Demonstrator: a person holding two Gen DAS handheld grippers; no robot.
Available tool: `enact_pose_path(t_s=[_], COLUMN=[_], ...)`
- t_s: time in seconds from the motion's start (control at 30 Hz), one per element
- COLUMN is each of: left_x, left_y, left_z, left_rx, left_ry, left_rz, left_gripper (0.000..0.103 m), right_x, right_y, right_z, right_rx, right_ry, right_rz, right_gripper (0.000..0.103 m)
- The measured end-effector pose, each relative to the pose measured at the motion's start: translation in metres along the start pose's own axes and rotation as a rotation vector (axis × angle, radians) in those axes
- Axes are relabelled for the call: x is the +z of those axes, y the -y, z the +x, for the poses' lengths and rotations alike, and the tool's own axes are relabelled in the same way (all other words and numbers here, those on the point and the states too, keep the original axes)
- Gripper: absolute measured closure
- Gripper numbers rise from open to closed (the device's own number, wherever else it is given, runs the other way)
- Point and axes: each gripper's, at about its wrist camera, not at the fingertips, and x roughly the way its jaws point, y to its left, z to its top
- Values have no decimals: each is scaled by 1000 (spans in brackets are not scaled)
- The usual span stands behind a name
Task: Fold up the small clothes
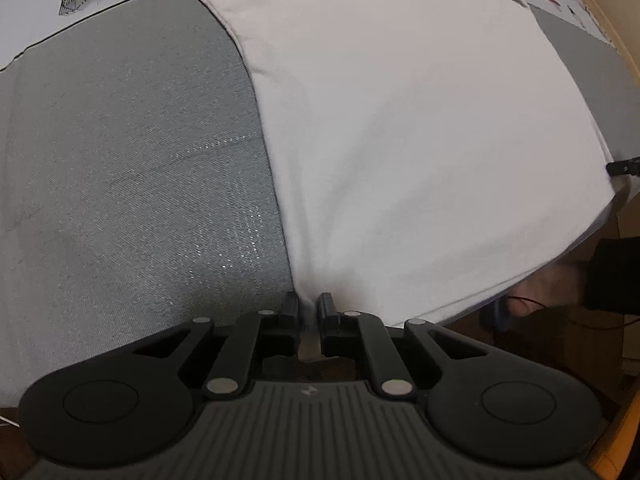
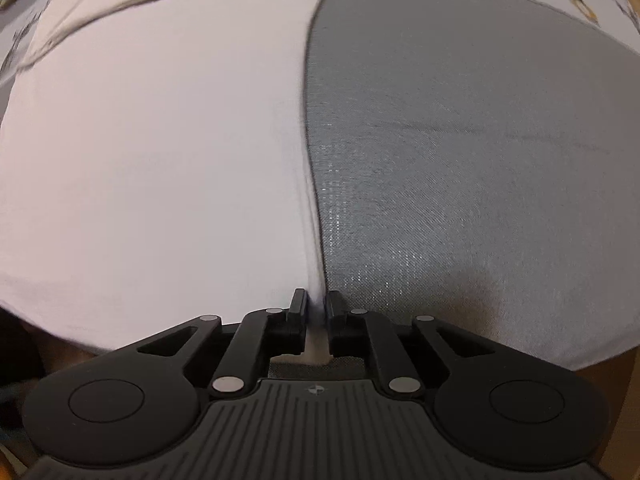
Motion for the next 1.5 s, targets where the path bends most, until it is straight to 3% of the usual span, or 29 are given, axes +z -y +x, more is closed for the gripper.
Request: enact_pose_path(t_s=[0.17, 0.3, 0.6, 0.8, 0.93, 1.03, 1.13, 1.23, 1.37, 1.5], left_x=[2, 11, 3, -42, -64, -52, -14, 36, 99, 132], left_y=[4, 19, 32, 45, 40, 28, 14, -5, -19, -31], left_z=[-2, -20, -121, -205, -230, -224, -200, -165, -108, -65], left_rx=[20, 25, 8, -30, -47, -50, -43, -18, 66, 103], left_ry=[4, 47, 240, 392, 441, 456, 448, 411, 324, 271], left_rz=[23, 78, 207, 316, 342, 287, 202, 91, 35, 3], left_gripper=[96, 97, 98, 98, 98, 98, 98, 98, 98, 98], right_x=[1, -4, 1, -48, -73, -73, -52, -13, 48, 90], right_y=[-1, 6, 22, 47, 70, 82, 80, 75, 64, 55], right_z=[1, -14, -122, -195, -230, -228, -210, -183, -135, -88], right_rx=[6, 27, 198, 362, 461, 472, 438, 389, 278, 191], right_ry=[4, 55, 333, 449, 500, 507, 486, 457, 406, 342], right_rz=[13, 10, 54, 47, 93, 154, 207, 246, 284, 299], right_gripper=[96, 97, 98, 98, 98, 99, 98, 99, 99, 99])
